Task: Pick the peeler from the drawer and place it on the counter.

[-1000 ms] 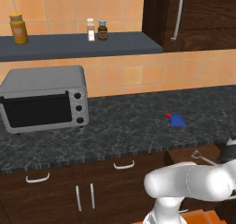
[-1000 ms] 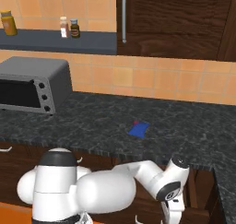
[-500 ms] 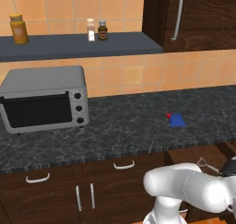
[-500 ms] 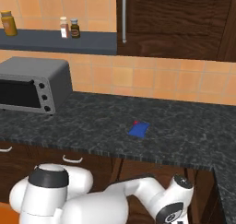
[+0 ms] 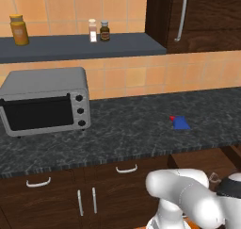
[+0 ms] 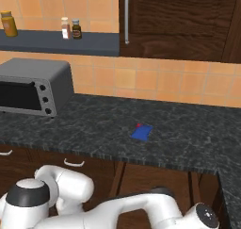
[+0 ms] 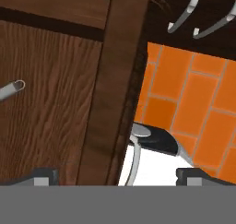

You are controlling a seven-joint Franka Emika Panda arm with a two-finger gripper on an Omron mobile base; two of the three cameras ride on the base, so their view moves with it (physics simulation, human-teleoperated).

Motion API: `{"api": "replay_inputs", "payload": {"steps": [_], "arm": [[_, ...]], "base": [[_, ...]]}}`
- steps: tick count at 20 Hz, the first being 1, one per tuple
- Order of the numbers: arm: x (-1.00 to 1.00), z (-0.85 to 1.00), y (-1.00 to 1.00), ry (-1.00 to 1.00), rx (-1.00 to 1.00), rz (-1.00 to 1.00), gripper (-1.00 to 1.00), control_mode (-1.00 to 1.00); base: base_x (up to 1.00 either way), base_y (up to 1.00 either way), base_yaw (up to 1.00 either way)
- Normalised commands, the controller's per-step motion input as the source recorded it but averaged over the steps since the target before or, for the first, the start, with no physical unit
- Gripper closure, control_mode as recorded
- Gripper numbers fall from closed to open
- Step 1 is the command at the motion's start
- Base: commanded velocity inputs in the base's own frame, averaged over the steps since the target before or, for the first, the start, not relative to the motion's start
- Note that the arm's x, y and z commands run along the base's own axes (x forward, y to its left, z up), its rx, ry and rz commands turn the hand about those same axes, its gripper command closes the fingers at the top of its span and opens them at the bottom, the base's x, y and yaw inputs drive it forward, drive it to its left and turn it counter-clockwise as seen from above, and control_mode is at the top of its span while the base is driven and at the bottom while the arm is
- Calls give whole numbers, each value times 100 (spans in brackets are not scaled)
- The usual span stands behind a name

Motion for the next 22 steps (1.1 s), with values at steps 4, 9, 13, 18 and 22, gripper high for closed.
{"api": "replay_inputs", "payload": {"steps": [4,9,13,18,22], "arm": [[69,98,16,2,6,-22,-100,-100],[59,27,29,10,0,-17,-100,-100],[49,-6,30,22,-3,-12,-100,-100],[18,-48,2,2,12,-4,-100,-100],[61,-29,0,-1,5,-14,-100,-100]], "base": [[0,0,0],[0,0,0],[0,0,0],[0,0,0],[0,0,0]]}}
